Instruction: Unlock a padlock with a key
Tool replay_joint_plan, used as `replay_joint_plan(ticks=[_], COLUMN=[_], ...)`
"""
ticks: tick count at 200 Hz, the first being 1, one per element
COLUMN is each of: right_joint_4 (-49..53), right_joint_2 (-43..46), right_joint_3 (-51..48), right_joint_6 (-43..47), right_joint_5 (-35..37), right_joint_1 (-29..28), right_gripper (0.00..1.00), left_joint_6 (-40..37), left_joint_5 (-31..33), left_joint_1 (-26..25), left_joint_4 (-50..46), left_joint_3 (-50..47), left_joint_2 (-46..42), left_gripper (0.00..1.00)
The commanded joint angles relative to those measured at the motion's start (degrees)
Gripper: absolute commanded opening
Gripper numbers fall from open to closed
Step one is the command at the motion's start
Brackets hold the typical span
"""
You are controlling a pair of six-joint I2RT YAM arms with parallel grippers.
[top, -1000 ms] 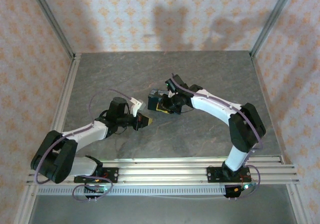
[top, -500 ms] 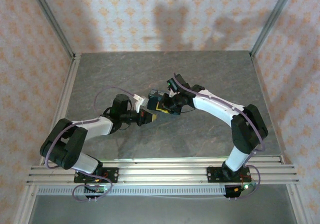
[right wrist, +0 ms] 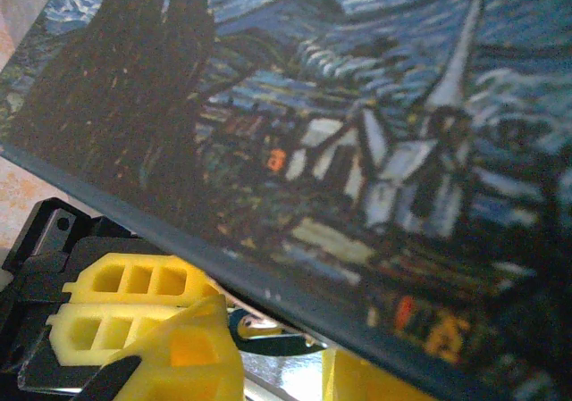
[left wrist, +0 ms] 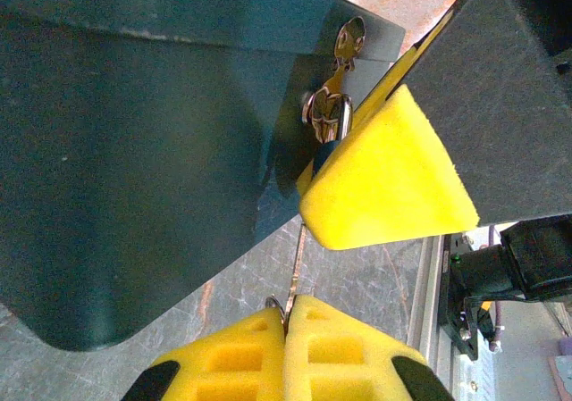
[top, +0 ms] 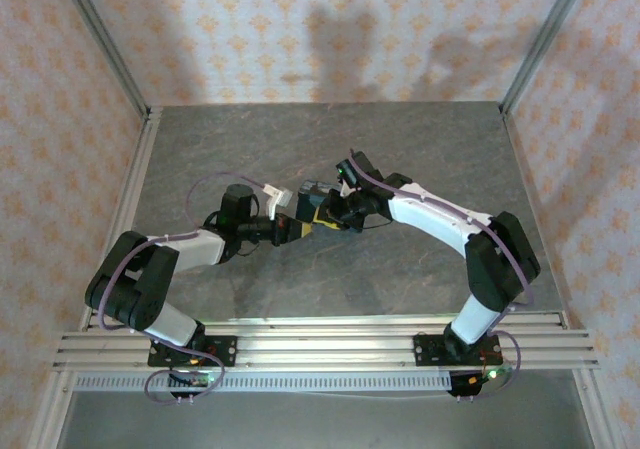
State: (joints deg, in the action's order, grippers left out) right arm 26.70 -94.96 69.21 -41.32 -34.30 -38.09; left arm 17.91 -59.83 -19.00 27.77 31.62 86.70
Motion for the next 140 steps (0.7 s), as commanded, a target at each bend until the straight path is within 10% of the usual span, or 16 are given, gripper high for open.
replay_joint_plan(ticks=[1,140], right_joint_4=[-3.26,-4.28], right_joint_2=[2.67,3.45], right_joint_3=[-0.39,-1.11], right_joint_6=[-0.96,-2.22], right_joint_5=[0.86,1.61], right_joint_1=[0.23,0.21], right_gripper=[0.0,0.0], left_joint_6=[-1.66,-3.41], left_joint_5=[-1.69,-1.25], left_joint_1=[0.24,-1.21], left_joint_4=[0.44,-2.28], left_joint_3=[0.69,-0.41], left_joint_2=[-0.46,-2.72], left_gripper=[0.0,0.0])
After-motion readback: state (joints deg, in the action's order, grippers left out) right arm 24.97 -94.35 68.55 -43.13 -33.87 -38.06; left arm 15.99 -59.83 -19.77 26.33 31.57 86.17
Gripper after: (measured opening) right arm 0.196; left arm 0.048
